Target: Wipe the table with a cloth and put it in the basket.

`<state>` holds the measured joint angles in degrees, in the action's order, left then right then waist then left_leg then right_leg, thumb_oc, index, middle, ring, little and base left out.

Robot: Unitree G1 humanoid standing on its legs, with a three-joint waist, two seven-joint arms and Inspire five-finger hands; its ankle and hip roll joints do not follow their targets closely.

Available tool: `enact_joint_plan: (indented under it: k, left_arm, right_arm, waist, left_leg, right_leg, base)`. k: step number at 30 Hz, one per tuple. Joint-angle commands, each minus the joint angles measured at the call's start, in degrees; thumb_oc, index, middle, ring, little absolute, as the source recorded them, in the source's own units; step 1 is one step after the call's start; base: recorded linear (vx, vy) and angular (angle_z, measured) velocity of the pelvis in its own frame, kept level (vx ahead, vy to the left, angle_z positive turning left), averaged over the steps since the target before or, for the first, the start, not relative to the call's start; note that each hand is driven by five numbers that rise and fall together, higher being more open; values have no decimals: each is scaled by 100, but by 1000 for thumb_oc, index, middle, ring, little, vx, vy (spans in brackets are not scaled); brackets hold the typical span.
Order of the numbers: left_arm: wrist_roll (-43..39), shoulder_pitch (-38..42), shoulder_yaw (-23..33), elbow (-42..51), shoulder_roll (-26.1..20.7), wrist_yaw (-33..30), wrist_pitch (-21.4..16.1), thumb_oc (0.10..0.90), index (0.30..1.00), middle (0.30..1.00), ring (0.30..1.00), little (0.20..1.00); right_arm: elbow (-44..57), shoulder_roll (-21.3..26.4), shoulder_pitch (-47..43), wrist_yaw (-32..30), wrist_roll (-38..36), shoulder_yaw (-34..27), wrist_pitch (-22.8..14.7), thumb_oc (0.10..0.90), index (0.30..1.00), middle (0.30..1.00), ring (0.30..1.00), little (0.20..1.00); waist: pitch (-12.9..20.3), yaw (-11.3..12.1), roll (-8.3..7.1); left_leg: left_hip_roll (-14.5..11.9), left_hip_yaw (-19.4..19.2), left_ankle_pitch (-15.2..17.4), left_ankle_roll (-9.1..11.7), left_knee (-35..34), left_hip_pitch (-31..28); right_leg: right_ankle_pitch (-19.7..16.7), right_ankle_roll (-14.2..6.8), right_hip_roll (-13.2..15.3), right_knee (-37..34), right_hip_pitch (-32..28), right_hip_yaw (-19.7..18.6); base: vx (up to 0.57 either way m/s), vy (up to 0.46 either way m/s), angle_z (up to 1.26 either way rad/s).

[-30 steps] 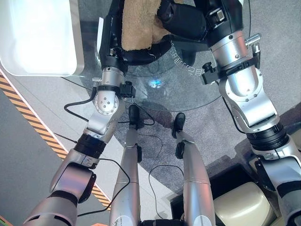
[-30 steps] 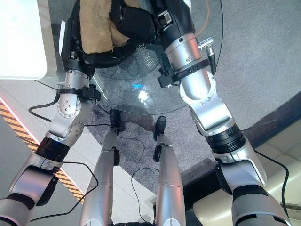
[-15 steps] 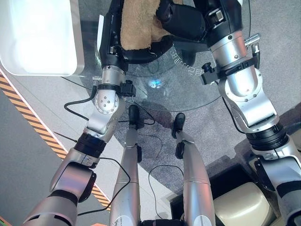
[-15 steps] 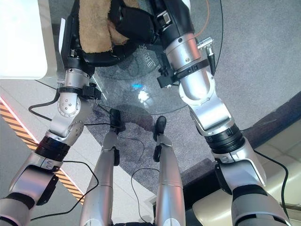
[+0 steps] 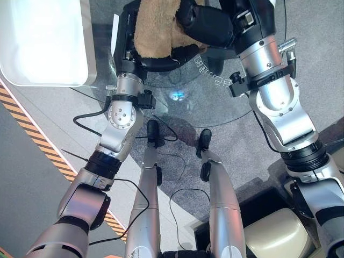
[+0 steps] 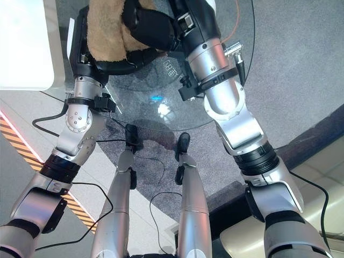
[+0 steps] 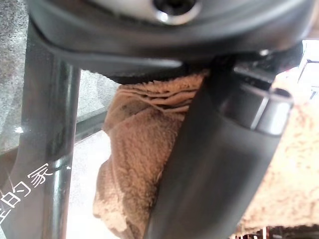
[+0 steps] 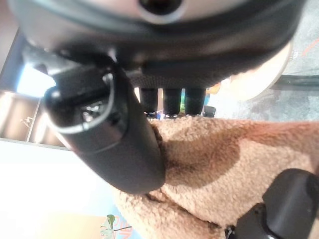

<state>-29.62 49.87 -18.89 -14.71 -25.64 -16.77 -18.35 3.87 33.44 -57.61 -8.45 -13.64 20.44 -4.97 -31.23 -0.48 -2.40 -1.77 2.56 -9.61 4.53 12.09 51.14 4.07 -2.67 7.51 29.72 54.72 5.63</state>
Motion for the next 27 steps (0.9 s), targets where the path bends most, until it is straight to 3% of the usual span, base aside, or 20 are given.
enact_joint_plan:
  k: [1, 20, 21, 22, 27]
  left_arm:
    - [231, 886, 38, 912, 81, 216, -786, 100, 300, 300, 300, 200]
    - [-709, 781, 68, 990, 323, 697, -680, 100, 300, 300, 300, 200]
    - [-753, 778, 69, 987, 326, 713, -678, 100, 300, 300, 300, 200]
    - [-963, 769, 71, 988, 345, 780, -659, 100, 300, 300, 300, 200]
    - [-1225, 735, 88, 974, 428, 886, -663, 100, 300, 300, 300, 200]
  right_arm:
    - [1015, -262, -1008, 45, -25, -272, -674, 100, 300, 300, 300, 200]
    - [1020, -349, -996, 32, -35, -271, -500, 100, 300, 300, 300, 200]
    - [1010, -350, -993, 32, -41, -272, -500, 215, 399, 399, 399, 315]
    - [985, -351, -984, 13, -48, -273, -479, 800, 900, 900, 900, 900]
    - [934, -364, -972, -152, -69, -292, -501, 800, 900, 900, 900, 900]
  waist:
    - [144, 43, -157]
    - [144, 27, -174]
    - [144, 25, -174]
    - [144, 21, -175]
    - [144, 6, -188]
  left_leg:
    - [283, 18, 647, -283, 553, -229]
    - [282, 17, 648, -283, 529, -241]
    - [281, 16, 649, -282, 533, -240]
    - [276, 11, 649, -282, 540, -238]
    - [274, 5, 652, -286, 514, -248]
  right_leg:
    - [-812, -291, -320, -1168, -604, -58]
    - [-826, -298, -323, -1205, -618, -62]
    - [-828, -298, -323, -1203, -616, -62]
    - [-832, -300, -323, -1197, -614, -62]
    - [-845, -308, -322, -1232, -621, -63]
  base:
    - [0, 0, 0]
    - [0, 0, 0]
    - [0, 0, 0]
    - [0, 0, 0]
    - [0, 0, 0]
